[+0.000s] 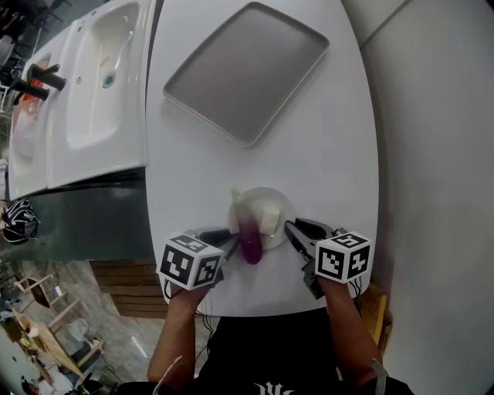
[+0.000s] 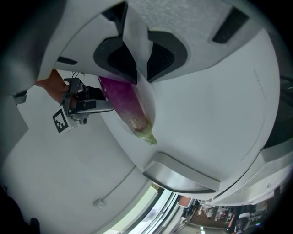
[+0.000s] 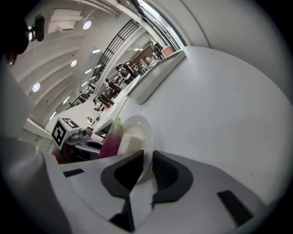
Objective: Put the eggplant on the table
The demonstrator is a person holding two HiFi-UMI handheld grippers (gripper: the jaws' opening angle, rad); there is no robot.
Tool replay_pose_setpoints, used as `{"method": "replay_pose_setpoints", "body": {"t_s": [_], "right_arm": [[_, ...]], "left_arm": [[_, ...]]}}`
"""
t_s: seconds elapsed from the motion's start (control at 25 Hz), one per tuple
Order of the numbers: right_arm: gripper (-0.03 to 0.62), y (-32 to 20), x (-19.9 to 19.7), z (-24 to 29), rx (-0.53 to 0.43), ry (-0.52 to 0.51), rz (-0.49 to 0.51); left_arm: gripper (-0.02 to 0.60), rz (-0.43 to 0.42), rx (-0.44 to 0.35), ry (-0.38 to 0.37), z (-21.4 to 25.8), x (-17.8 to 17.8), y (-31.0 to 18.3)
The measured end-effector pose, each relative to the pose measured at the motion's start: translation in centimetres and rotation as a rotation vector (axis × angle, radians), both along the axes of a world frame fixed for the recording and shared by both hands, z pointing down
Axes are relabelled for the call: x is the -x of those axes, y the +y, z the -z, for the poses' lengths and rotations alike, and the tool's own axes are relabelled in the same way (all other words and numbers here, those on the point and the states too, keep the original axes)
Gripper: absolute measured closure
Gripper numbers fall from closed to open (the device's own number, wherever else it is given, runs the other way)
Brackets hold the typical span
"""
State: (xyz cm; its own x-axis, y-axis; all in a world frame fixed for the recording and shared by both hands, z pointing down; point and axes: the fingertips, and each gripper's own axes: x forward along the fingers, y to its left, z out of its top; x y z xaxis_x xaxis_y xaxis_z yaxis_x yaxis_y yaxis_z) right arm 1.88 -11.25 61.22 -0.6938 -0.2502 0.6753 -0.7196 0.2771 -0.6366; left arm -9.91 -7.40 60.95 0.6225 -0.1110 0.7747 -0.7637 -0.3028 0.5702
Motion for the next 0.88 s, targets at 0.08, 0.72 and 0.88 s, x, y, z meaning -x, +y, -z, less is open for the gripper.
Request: {"method": "replay_pose_setpoints", "body": {"t_s": [0.08,0.72,0.88], "right_arm": [[0.545,-0.1,0.0,0.1,-0.026,0.039,0.028],[0.477,-1.1,0.5,0.5,-0.309,0.380,0.285],[0.464,-1.5,0.9,0.8,-0.416,0.469,0.359]], "left_arm": [[0.520,-0.014,-0.010,-0.020,0.1,0.0,-0.2],[0.483,-0.081,-0.110,-0.134,0.0,0.3,-1.2],[0.477,-0.102,-0.150,-0.171,0.1,0.4,-1.3]]}}
